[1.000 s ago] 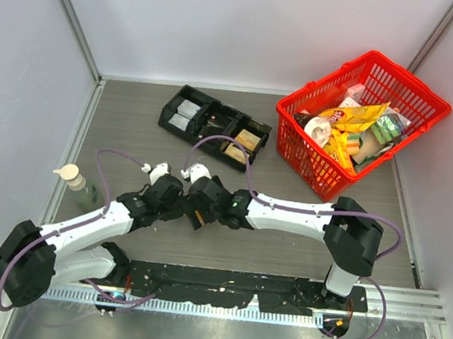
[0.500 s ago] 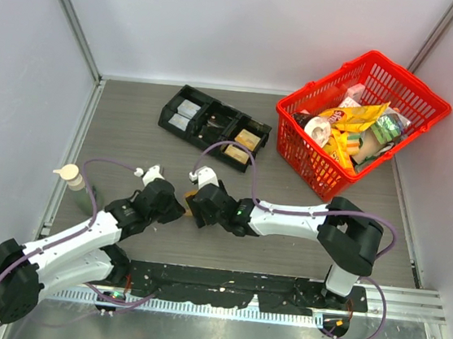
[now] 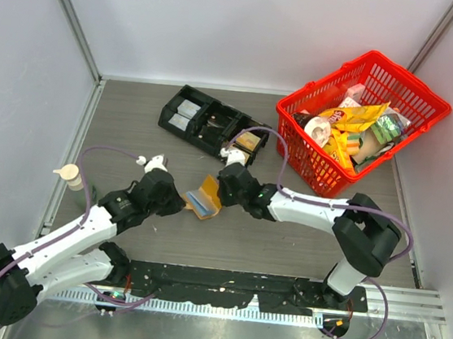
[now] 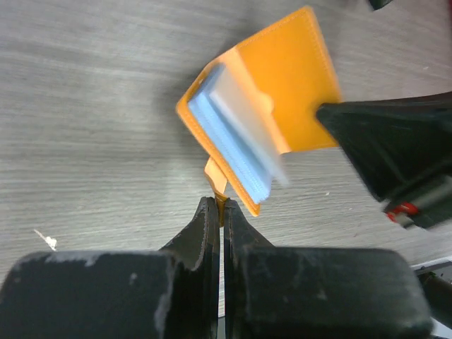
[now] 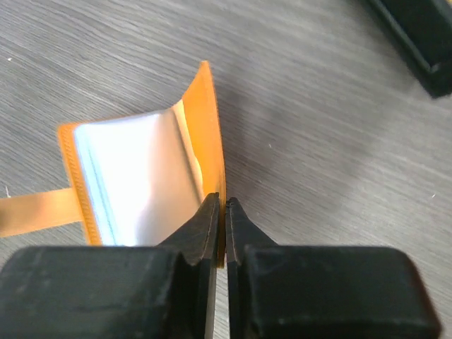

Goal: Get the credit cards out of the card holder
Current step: Open the card holder at the center of the board, then remove the credit card from the card holder.

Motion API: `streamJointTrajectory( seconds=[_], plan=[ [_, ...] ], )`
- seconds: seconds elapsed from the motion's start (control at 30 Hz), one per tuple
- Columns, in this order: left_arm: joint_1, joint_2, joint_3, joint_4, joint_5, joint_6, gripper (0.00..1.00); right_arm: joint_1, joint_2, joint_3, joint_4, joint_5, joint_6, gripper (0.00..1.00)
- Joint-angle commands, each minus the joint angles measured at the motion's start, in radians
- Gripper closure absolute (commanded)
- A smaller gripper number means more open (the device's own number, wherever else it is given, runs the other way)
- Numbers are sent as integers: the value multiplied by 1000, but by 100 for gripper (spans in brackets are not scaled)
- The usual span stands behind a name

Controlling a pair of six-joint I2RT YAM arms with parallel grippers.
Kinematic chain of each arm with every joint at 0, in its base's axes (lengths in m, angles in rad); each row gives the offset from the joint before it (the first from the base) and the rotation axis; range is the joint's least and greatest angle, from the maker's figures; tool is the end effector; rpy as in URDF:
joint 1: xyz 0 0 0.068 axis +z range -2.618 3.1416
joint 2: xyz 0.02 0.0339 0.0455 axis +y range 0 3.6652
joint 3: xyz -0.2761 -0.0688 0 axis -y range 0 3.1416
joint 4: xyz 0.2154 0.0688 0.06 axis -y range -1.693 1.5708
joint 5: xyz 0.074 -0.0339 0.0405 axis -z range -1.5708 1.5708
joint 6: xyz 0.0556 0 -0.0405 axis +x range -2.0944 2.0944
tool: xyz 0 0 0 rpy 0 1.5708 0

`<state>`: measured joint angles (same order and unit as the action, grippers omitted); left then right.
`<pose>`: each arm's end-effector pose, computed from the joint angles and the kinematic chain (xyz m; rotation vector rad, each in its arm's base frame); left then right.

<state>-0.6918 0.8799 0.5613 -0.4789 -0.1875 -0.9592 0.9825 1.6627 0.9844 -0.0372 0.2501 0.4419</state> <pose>0.1277 -0.0923 0.2237 -0.4154 2.3916 -0.5711 0.2041 0.2812 0.2161 -0.4870 2.2510 0.4661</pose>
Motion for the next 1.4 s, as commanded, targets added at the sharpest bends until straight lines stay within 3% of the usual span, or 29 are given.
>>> streamJointTrajectory(
  seconds=[0.0,0.17,0.3,0.67,0.77,0.97,1.07,1.2,1.37],
  plan=[
    [1,5,127,-21,-38,89,100,-77,-35,-93,78,-207,158,93],
    [2,140,186,-7,-3,116,100,-165,-50,-278,282,-379,336,97],
    [3,157,121,11,-32,93,100,-208,-53,-390,387,-411,415,98],
    [26,197,-104,-12,-182,-102,100,-211,-122,-458,415,-371,416,99],
    [28,244,-69,-23,-176,-108,84,-211,-129,-455,407,-377,402,99],
    [23,185,60,-99,-191,-79,38,-209,-165,-455,395,-379,373,99],
    [3,128,127,-151,-207,-84,25,-208,-191,-455,366,-359,363,99],
    [-29,87,186,-147,-165,-108,21,-197,-247,-445,320,-330,333,99],
    [-74,97,209,-69,-67,-145,28,-154,-326,-385,223,-258,262,99]
  ],
)
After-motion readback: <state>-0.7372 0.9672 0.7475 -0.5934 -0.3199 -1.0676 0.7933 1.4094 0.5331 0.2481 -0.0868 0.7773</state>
